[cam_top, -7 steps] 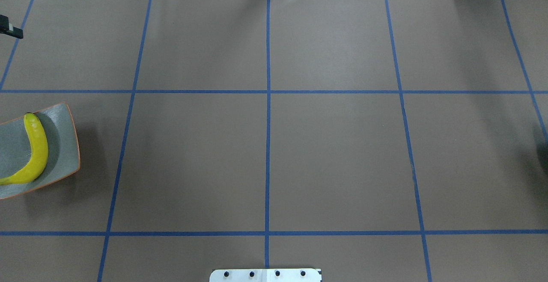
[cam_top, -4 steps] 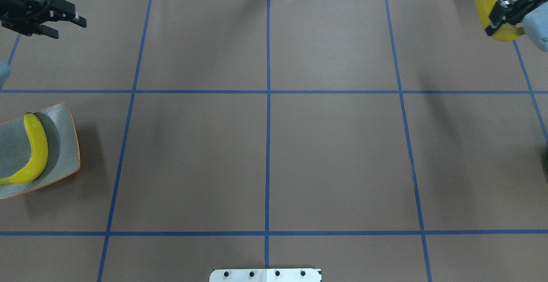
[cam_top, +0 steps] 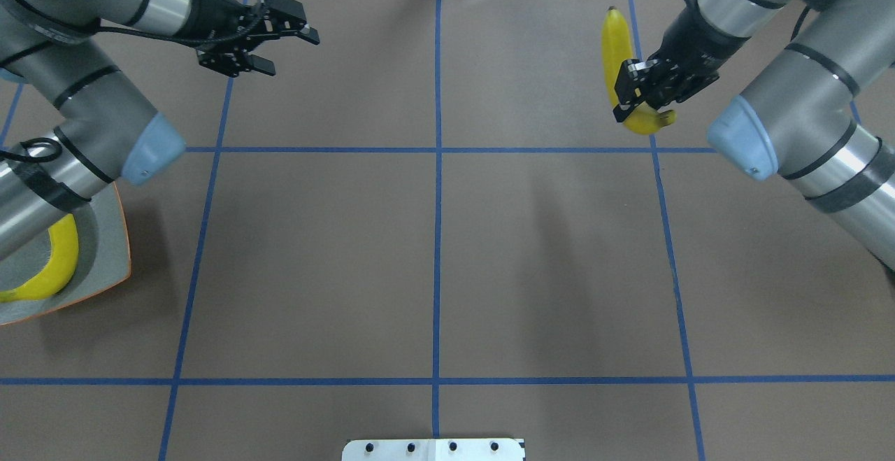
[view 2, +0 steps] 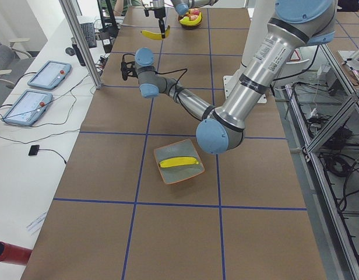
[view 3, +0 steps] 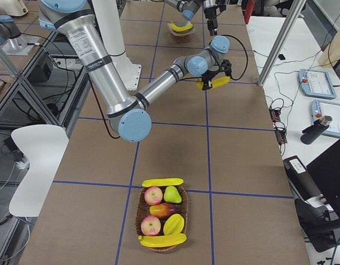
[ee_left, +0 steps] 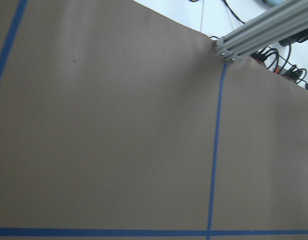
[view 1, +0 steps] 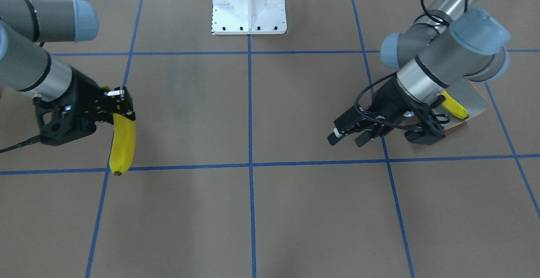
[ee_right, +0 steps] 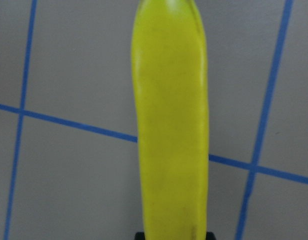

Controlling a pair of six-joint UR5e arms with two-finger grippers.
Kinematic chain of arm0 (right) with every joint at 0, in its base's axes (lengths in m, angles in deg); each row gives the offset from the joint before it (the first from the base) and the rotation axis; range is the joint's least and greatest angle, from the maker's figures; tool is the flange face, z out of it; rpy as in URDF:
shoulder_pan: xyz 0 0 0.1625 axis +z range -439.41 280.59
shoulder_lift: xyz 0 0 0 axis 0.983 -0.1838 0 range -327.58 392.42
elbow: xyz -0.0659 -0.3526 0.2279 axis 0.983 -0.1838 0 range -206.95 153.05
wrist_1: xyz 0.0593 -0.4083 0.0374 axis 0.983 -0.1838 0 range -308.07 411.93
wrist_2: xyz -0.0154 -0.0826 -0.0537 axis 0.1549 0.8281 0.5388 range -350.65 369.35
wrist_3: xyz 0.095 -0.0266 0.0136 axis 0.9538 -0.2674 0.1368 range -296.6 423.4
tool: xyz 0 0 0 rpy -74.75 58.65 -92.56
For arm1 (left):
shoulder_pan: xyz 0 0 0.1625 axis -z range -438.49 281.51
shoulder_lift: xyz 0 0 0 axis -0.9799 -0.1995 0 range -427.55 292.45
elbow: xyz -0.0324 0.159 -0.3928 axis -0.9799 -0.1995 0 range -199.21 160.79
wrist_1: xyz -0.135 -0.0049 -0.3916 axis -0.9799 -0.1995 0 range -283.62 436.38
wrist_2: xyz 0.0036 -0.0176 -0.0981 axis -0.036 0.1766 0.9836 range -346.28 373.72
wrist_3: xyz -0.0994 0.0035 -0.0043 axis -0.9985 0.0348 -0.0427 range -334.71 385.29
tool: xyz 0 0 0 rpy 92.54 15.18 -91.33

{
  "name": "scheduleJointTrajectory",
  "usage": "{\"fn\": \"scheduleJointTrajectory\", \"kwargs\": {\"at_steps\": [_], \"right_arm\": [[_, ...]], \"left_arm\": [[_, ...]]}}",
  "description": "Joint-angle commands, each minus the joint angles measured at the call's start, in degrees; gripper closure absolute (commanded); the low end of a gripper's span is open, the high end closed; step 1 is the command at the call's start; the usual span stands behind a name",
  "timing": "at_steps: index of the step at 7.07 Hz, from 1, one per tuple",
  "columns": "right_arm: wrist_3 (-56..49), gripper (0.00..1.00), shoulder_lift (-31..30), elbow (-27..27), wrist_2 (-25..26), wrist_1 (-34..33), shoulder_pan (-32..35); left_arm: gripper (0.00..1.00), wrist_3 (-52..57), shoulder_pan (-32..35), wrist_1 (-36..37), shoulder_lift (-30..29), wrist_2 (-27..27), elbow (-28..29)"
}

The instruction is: Transfer all bananas from basket to plate

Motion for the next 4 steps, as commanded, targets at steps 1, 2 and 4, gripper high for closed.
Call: {"fn": "scheduleJointTrajectory", "kwargs": {"at_steps": [1, 2, 4], "right_arm": [[8.95, 1.00, 0.10, 6.29, 0.05, 0.27, -5.82], [10.45, 1.00, 0.97, 6.93, -0.21, 0.27, -7.76], [10.56, 1.00, 2.47, 6.58, -0.04, 0.27, -10.15]], "left_arm": [[0.00, -16.82, -8.56, -8.04, -2.19, -9.92, -1.19], [0.00, -20.09, -12.95, -8.06, -4.29, -15.01, -1.36], [0.00, -20.65, -18.07, -8.24, -5.62, -16.91, -3.37]]}}
